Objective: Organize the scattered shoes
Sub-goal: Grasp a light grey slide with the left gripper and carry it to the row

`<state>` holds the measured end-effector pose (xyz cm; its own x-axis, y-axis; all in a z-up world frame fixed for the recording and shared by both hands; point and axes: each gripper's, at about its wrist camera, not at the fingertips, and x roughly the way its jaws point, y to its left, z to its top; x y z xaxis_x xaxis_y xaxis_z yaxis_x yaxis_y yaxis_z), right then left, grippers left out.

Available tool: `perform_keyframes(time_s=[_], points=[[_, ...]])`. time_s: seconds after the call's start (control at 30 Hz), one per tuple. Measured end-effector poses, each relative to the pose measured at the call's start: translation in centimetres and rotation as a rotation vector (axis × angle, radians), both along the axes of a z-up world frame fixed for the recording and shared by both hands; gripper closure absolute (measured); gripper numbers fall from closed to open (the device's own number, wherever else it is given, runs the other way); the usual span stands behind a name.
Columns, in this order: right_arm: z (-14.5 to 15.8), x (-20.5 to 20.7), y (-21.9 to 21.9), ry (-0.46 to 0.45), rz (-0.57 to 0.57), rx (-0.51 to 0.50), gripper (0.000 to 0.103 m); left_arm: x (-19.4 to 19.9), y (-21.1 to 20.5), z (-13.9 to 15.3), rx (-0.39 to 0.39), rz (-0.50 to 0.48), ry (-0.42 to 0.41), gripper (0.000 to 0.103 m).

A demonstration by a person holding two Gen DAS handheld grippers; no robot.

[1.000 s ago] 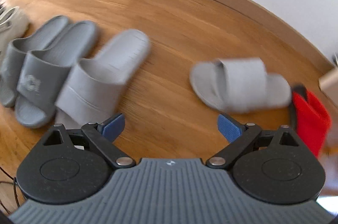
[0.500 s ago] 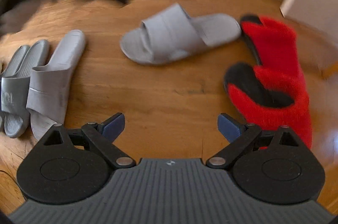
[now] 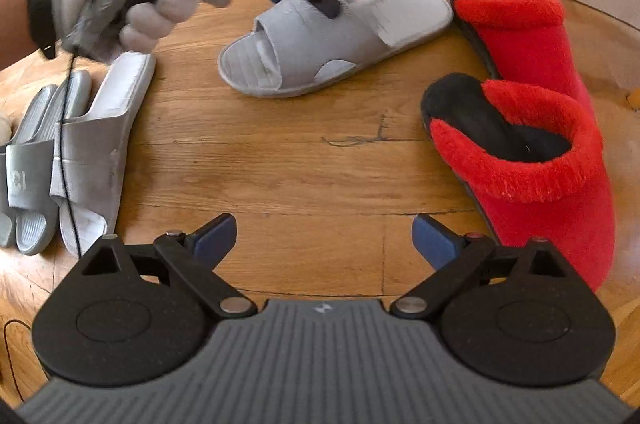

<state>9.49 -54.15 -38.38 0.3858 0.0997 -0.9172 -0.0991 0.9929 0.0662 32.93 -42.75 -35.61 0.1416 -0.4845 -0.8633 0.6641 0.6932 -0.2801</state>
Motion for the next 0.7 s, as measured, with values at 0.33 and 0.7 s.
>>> perform_keyframes(time_s=[0.33,0.7], points=[[-1.6,5.8,3.3,-0.149,0.442,-0.250,0.001,-1.7,4.5,2.4,-0.015,0.051,0.022,0.045],[-5.1,14.8,7.7,-0.080,0.874,-0.452,0.004,-9.6,18.2,11.1,0.049,0.142,-0.114,0.031]])
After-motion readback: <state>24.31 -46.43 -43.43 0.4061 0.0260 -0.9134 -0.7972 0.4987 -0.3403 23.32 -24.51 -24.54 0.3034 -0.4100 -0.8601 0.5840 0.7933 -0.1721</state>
